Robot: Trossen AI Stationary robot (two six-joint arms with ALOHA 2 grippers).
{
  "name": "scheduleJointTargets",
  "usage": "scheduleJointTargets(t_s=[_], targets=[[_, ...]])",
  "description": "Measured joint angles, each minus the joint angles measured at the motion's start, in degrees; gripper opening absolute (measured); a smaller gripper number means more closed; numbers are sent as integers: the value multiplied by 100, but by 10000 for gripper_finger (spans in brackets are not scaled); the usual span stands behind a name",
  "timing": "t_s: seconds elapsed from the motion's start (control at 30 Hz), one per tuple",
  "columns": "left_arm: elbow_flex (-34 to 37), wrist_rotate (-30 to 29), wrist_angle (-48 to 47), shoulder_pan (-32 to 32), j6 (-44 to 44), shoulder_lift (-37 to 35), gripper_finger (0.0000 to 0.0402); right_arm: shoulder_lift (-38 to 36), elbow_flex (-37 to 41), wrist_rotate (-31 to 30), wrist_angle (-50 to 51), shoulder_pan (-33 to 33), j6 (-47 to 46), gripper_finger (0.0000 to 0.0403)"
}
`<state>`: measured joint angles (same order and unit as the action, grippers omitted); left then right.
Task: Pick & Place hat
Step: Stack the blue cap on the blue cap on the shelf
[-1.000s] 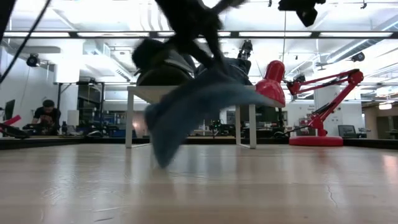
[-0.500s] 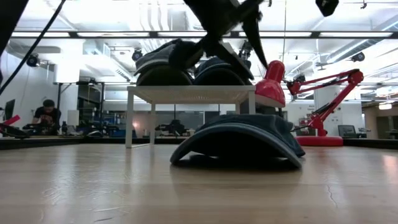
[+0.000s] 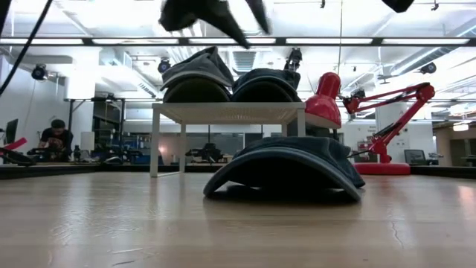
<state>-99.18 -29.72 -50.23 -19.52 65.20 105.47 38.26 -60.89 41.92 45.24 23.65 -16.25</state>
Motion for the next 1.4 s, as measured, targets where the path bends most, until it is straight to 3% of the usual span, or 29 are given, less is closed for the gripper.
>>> scheduleJointTargets(t_s=[0.2,0.4,0.6,0.87,1.1,1.4], targets=[[41,-513,-1002,-431,617,-297,142,0,87,-391,162,-429,-957,82],[733,-753,-983,-705,708,-881,142,162,117,-1147,161,-1081,-1626,66],[2040,-777,-78,-904,737,-1817,140,756,119,-1951,112,-1894,-2020,63],[3858,-774,1390,-1173,308,-3117,140,1886,28,-2536,126,-2591,-2547,63],[4761,-771,1514,-1317,155,-4010,140,2878,-245,-2530,158,-2655,-2901,51],[5606,-770,1588,-1394,-425,-5014,138,4161,-1479,-2715,722,-2652,-2800,28]])
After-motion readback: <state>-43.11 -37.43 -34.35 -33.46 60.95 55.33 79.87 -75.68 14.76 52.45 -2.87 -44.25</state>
